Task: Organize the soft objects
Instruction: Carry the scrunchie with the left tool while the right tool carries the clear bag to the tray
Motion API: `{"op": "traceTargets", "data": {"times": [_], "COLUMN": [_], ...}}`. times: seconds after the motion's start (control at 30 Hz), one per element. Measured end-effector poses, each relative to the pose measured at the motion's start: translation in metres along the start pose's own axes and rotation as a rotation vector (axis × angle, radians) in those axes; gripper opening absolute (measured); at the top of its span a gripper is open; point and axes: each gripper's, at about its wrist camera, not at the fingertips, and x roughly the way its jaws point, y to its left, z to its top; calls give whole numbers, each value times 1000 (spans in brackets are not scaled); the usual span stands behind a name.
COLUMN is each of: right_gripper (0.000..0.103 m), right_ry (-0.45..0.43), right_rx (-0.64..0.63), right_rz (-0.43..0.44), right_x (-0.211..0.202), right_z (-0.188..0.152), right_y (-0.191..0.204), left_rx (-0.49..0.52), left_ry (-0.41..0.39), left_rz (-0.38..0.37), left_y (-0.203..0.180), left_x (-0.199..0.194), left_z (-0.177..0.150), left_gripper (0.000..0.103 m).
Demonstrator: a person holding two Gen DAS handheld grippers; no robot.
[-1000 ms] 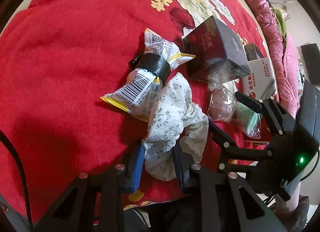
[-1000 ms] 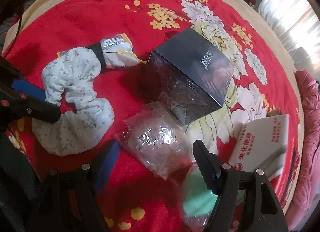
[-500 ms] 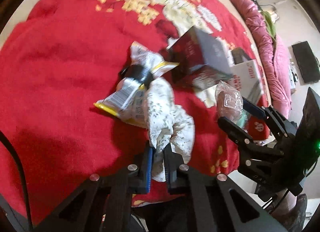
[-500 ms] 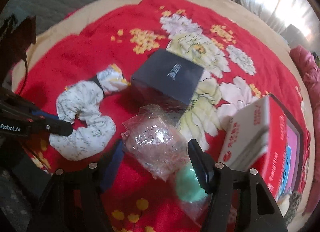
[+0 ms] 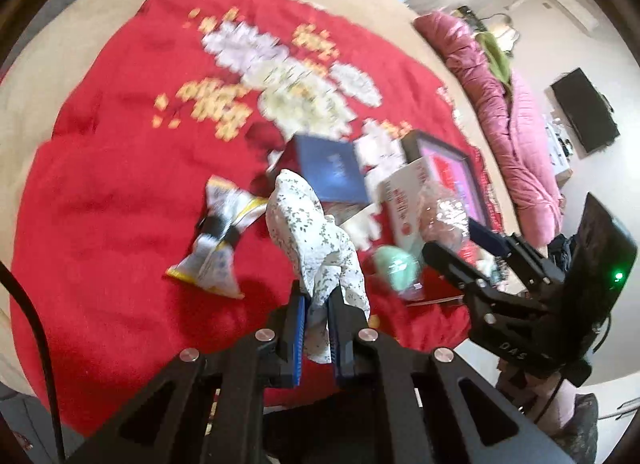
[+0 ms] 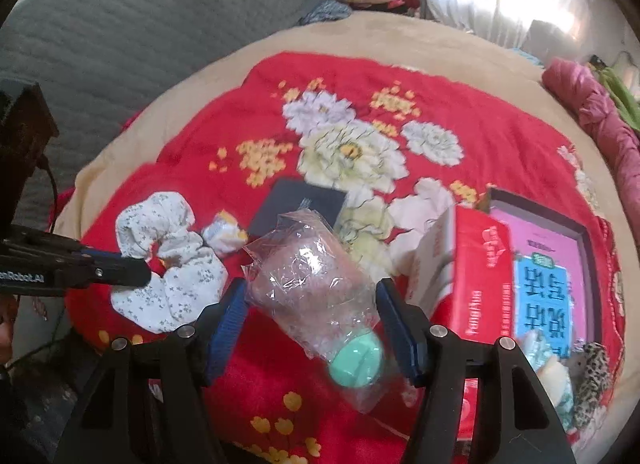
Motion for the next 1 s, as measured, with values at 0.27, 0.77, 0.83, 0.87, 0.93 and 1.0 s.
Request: {"op": "traceTargets", "data": {"times": [0.27,0.77,0.83,0.87,0.93,1.0], "right_gripper": [67,67,67,67,67,67], "right_ry": [-89,-180,-185,-186,-182,-181], "right_rx": [62,273,297,304,319,329], "right_rz": [-64,-255,-272,-278,-301,-313], "right_x": [-54,-147,-156,-159,-164,-169], "right_z": [-3,-50,-57,-60,-66,-72], "right_y": [-32,-136,-147,-151,-160,-168], "left_rx": [113,336,359,371,396,413], "left_ry": [-61,-72,-63,-55,-43,-28], "left_rz": [-25,-89,-91,-94,-95,-96], "left_y": [-62,-191,-203,-211,-222,-234], "left_x": [-20,-6,0,5,14,25], "left_z": [18,39,39,39,37,36], "left_gripper": [10,10,10,10,10,10]}}
